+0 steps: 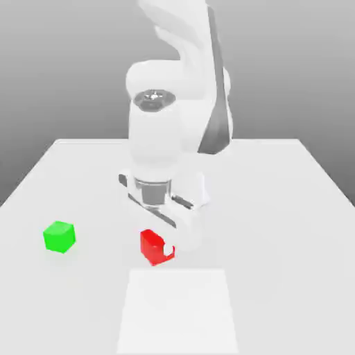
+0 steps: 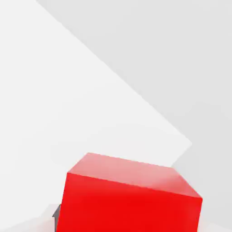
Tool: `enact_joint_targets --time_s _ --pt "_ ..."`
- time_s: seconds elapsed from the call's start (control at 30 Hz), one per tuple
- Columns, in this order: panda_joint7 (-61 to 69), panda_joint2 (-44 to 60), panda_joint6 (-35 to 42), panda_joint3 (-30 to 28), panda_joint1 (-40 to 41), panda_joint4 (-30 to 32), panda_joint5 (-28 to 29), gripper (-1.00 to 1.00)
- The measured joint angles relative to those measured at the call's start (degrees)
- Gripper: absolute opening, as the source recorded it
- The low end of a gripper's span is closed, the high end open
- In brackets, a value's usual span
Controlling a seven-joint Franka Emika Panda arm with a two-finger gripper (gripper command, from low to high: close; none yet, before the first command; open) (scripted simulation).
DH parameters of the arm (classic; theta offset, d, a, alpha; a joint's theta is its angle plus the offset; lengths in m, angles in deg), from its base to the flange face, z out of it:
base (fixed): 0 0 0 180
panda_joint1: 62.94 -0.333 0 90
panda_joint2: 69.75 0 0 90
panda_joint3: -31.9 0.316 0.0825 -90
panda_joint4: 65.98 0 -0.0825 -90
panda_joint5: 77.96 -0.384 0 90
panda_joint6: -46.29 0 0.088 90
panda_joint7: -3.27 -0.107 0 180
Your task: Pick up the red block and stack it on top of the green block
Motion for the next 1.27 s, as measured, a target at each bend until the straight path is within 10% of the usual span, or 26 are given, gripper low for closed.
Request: enact_joint_targets --time_s 0.6,1.17,1.2,1.27 --pt "24.57 -5.93 7.93 -21.82 21.75 -2.28 10.73 -1.00" --pt "36.74 8.90 -5.38 -24.86 16.51 -3.04 -4.50 -1.00" --pt "37.67 10.12 -6.53 -24.29 16.81 -2.95 -5.85 1.00" --pt "37.67 10.12 -6.53 -24.29 16.80 -2.95 -5.85 1.00"
